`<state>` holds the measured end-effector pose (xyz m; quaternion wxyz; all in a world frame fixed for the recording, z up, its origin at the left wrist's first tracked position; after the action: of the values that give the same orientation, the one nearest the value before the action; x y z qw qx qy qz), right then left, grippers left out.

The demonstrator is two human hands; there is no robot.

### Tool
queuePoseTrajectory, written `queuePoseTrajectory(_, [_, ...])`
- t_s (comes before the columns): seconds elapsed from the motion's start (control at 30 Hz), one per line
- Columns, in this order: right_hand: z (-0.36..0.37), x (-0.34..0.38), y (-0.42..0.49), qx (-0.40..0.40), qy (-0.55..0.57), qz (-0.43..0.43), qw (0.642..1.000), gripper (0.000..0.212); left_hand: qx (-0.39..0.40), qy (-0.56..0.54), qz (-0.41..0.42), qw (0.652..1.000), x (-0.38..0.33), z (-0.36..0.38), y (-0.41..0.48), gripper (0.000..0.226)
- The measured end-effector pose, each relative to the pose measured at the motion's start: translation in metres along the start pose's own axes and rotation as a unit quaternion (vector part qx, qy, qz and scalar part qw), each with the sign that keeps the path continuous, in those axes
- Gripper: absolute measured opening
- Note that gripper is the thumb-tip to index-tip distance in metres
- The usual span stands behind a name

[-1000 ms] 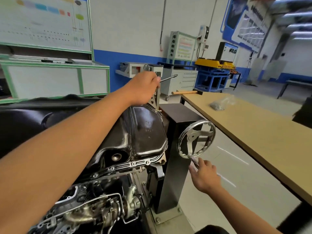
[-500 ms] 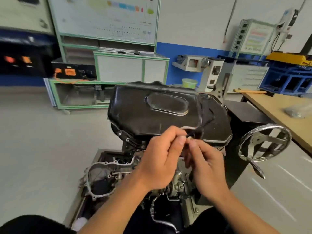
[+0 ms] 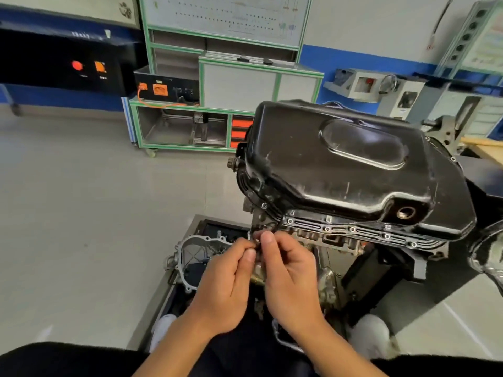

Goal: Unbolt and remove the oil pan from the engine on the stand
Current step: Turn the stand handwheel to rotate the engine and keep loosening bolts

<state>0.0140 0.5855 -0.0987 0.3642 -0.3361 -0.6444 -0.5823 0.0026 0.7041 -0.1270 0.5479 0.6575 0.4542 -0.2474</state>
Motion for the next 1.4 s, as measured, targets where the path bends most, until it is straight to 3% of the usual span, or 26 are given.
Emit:
queuePoseTrajectory(0.13, [0.033, -0.017, 0.017, -0.001, 0.03, 0.049, 0.998, 0.034, -0.001, -0.022, -0.076, 0.997, 0.018, -0.026, 0.005, 0.029])
queuePoseTrajectory(0.33, [0.038, -0.031, 0.042, -0.042, 0.105, 0.128, 0.985, 0.035, 0.062, -0.058, -0.185, 0.979, 0.039, -0.046, 0.032, 0.034])
queuePoseTrajectory(0.8, [0.035, -0.045, 0.047, -0.091, 0.09, 0.125, 0.984, 0.039, 0.047, 0.034, -0.146, 0.988, 0.046, -0.047, 0.054, 0.035])
queuePoseTrajectory(1.1, [0.043, -0.049, 0.05, -0.103, 0.156, 0.157, 0.97, 0.031, 0.028, 0.114, -0.112, 0.987, 0.043, -0.049, 0.057, 0.035])
queuePoseTrajectory(1.27, [0.043, -0.054, 0.048, -0.101, 0.108, 0.145, 0.978, 0.034, -0.016, 0.137, -0.108, 0.985, 0.035, -0.028, 0.043, 0.048])
queuePoseTrajectory(1.4, [0.044, -0.054, 0.048, -0.111, 0.058, 0.132, 0.983, 0.036, -0.059, 0.099, -0.151, 0.982, 0.036, -0.016, 0.036, 0.039])
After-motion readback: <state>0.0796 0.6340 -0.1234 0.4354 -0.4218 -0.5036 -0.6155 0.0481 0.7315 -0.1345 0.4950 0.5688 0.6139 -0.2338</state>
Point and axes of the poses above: each hand's wrist, its own y-axis towards the middle knuckle, its own z-axis out of the palm, x = y × z, the point moved 2 cm from there along y, towards the middle knuckle, and after that the axes turned 5 degrees about -z, right-handed, at the moved point
